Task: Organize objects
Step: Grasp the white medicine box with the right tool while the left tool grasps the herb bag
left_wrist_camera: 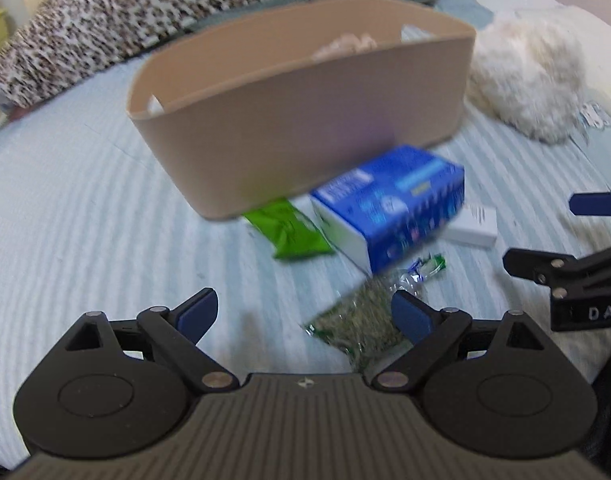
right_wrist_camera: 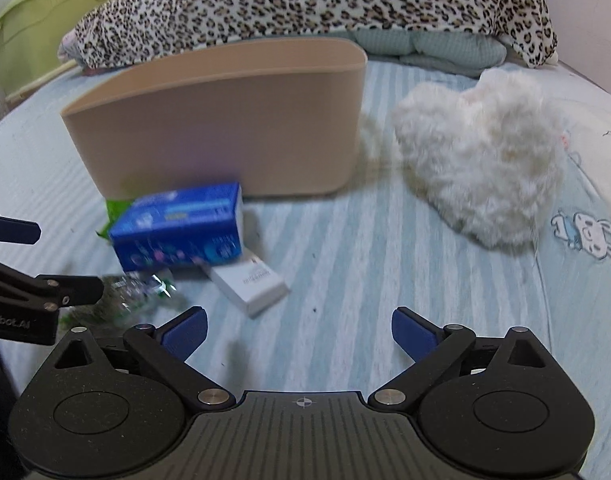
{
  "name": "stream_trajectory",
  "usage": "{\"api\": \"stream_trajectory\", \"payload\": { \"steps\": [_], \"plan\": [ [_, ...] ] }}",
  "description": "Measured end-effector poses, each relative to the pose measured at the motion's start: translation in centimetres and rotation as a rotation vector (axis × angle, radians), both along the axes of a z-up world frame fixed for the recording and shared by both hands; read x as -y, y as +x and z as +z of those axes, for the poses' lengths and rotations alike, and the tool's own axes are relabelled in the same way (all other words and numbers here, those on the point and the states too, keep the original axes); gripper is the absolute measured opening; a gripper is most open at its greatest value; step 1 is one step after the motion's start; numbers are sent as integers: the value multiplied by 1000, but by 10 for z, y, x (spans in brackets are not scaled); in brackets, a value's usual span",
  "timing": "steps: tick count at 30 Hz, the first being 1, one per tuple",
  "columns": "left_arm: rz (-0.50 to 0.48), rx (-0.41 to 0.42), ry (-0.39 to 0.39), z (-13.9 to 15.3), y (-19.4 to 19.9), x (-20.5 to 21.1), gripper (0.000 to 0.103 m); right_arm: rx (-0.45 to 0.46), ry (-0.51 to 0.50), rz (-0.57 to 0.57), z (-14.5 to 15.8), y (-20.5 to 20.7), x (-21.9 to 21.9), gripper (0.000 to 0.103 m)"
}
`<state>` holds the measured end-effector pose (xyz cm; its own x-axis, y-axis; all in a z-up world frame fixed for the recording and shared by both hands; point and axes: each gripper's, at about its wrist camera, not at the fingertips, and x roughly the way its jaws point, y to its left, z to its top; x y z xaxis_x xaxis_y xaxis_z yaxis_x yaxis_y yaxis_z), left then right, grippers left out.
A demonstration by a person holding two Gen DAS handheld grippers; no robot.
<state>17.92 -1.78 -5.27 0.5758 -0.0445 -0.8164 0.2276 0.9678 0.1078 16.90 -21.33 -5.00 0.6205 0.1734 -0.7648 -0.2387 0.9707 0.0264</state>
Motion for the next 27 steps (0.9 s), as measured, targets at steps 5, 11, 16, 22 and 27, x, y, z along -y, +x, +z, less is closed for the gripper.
{"api": "stream_trajectory", "payload": {
  "steps": [5,11,16,22,27],
  "plan": [
    [-8,-42,-35,-11,8,-2,94,-9,-13,20,-10,7,-3,98],
    [-30,-84,-96,-15,17,-4,94,11,-39,56,-18,16,-14,97],
    [-38,-142,-109,-23,20,-9,95,43,-56,104,-22,23,-27,92],
    [-57,-144,-149,-23,22,-15,58,53,-59,158,-27,22,-42,60],
    [-58,-147,-180,-18,14,-12,40,56,-48,169,-24,15,-45,33]
  ]
}}
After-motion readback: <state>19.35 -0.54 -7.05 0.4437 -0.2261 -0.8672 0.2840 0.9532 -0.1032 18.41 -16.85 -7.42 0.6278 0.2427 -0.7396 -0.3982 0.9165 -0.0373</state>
